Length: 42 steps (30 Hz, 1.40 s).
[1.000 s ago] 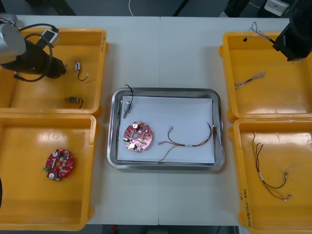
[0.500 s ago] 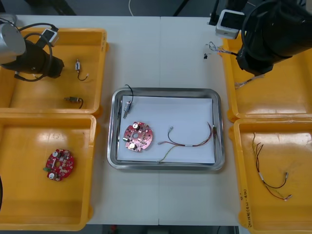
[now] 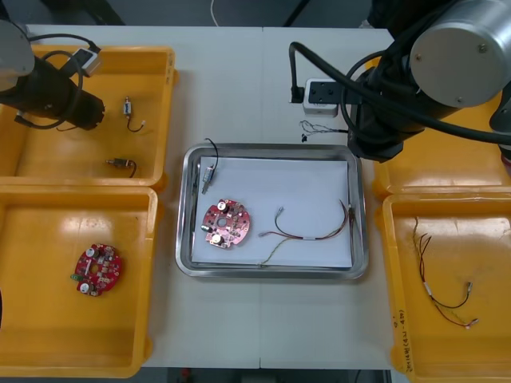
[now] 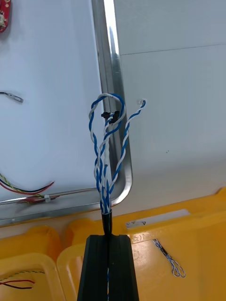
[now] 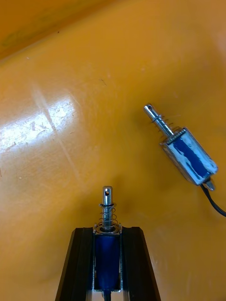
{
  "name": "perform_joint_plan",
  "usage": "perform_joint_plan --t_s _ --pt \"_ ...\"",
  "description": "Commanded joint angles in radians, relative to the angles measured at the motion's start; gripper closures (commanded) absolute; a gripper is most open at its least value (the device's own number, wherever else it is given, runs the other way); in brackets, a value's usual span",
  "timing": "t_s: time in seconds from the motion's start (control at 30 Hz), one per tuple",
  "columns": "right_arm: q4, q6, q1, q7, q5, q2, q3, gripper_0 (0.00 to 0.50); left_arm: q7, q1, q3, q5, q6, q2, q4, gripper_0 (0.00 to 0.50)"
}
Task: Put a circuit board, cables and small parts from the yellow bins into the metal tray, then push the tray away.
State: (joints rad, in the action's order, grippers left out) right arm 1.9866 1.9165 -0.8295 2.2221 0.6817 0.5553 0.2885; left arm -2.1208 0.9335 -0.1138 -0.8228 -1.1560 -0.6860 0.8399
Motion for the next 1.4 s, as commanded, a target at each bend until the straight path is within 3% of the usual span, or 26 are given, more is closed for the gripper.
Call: perform_joint_plan --t_s 0.03,0.5,0.9,1.4 --pt "-0.032 0.003 -0.008 0.004 -0.03 -0.037 0.075 0.5 -0.07 0.03 0.066 0.056 -0.088 -0.052 0.087 0.5" --pt "-0.21 -0.059 -0.028 -0.001 -0.094 -0.107 0.158 0.5 0.038 0.014 0.099 0.102 -0.251 -0.053 0.245 0.498" --pt "-0.235 -0.163 -0.033 -0.015 -0.179 -0.124 0.251 0.5 0.248 -0.067 0.097 0.106 -0.409 -0.052 0.533 0.5" --pt "-0.348 -0.261 -0.033 -0.012 -0.18 -0.124 0.293 0.5 0.567 -0.163 0.072 0.097 -0.604 -0.041 0.889 0.498"
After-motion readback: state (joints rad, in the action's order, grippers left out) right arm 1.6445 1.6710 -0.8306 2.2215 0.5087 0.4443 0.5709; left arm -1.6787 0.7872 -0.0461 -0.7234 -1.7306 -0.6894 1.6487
